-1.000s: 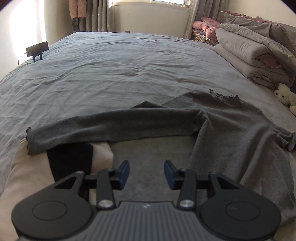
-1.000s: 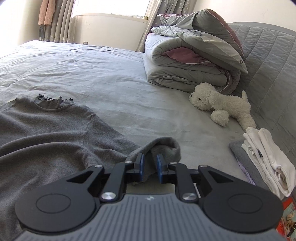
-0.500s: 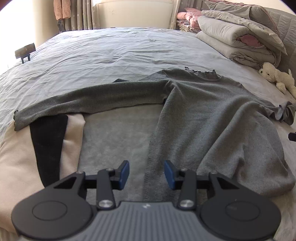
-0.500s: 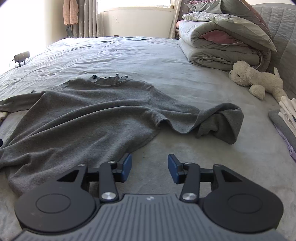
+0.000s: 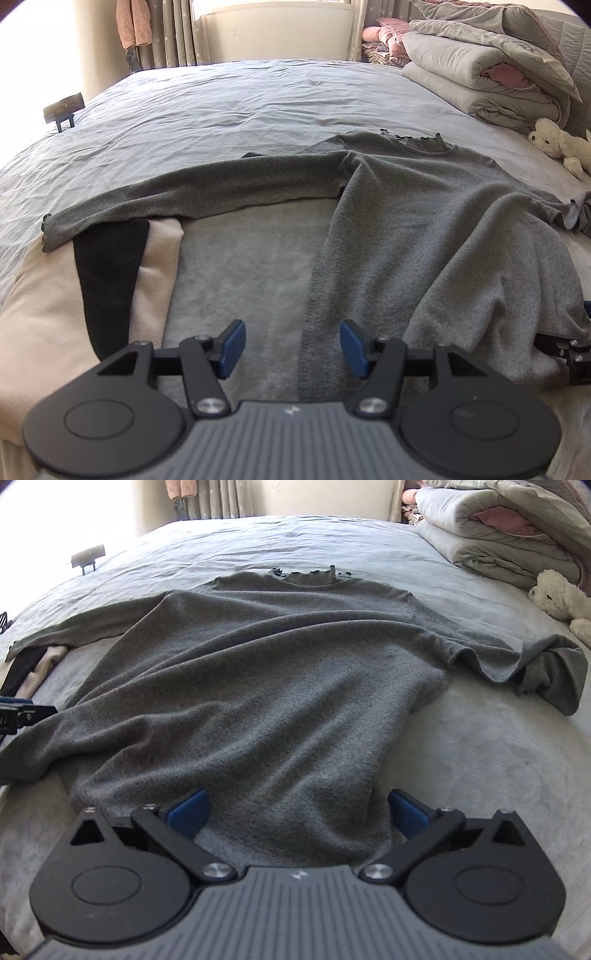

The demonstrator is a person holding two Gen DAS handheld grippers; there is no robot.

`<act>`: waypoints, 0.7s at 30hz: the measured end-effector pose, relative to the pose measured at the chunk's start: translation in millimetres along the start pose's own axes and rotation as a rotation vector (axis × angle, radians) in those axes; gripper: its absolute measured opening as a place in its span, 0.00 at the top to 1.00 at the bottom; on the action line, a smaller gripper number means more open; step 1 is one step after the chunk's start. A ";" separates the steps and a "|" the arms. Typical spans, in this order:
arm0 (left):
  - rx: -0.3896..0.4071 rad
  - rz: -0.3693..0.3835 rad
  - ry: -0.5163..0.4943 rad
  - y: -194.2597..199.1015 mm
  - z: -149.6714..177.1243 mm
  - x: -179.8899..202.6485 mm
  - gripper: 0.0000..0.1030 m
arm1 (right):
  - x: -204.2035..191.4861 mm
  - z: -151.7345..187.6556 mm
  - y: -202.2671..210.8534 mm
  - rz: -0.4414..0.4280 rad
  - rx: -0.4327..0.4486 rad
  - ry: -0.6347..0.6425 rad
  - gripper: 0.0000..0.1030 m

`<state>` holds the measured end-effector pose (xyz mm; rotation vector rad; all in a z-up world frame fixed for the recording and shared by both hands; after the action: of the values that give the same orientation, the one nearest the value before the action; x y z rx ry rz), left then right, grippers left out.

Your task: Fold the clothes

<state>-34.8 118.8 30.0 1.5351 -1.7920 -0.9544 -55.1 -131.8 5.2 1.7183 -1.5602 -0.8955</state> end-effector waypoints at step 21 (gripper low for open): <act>0.068 -0.047 0.060 -21.7 19.4 20.7 0.00 | -18.7 8.0 -10.6 0.188 0.173 -0.066 0.00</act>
<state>-41.6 99.5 0.7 1.6370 -1.7698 -0.8680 -57.0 -112.4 -6.9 1.6386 -1.8553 -0.7474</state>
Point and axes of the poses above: each gripper's, at about its wrist camera, not at the fingertips, and y roughly against the way its jaws point, x to its right, z to its underside, the point moved 2 cm from there along -y, roughly the way its jaws point, and after that the axes turned 8 degrees about -x, right-handed, at the moved point
